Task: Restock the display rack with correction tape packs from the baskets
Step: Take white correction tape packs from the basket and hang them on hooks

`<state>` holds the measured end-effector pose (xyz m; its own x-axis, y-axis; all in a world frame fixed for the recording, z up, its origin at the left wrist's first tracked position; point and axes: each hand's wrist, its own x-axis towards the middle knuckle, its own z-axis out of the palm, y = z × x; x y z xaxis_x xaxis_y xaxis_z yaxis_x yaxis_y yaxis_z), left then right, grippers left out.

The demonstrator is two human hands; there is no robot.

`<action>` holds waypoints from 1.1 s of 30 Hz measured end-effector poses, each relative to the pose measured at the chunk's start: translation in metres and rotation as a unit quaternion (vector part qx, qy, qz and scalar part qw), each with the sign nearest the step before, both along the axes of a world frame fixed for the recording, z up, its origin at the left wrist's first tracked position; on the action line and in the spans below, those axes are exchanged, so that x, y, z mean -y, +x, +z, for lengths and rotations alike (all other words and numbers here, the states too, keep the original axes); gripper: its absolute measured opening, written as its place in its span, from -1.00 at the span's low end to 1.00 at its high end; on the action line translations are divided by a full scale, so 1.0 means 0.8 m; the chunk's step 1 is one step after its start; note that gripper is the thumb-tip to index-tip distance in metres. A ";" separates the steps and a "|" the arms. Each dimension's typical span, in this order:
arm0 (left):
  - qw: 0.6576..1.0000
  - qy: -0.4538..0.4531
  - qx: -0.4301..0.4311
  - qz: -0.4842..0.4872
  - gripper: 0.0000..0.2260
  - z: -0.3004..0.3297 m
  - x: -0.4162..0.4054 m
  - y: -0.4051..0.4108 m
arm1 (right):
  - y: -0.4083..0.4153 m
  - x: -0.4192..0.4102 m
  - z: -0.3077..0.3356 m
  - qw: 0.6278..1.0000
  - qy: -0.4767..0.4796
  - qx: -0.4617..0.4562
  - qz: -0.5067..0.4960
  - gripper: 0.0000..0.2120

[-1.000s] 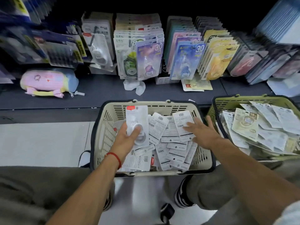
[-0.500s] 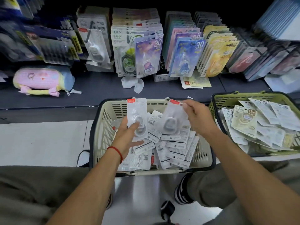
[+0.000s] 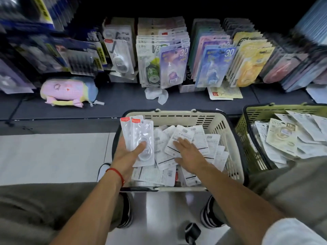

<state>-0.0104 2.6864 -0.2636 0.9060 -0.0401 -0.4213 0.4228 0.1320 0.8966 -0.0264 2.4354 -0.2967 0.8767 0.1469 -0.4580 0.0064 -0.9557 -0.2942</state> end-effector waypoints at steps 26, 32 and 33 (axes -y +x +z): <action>0.997 0.001 -0.035 0.071 -0.39 0.031 -0.005 0.001 | 0.013 -0.017 0.034 0.985 0.163 0.052 -0.001 -0.43; 0.988 0.014 -0.008 0.150 -0.36 0.040 -0.021 0.006 | 0.000 -0.035 0.001 0.987 0.045 -0.006 0.154 -0.32; 0.988 0.021 -0.006 0.150 -0.37 0.040 -0.018 0.003 | 0.002 -0.029 0.004 0.987 0.050 0.001 0.154 -0.40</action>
<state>-0.0080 2.7004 -0.2317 0.8696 0.2470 -0.4276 0.3806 0.2167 0.8990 -0.0247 2.4587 -0.2936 0.7842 0.4507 -0.4264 0.2923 -0.8746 -0.3868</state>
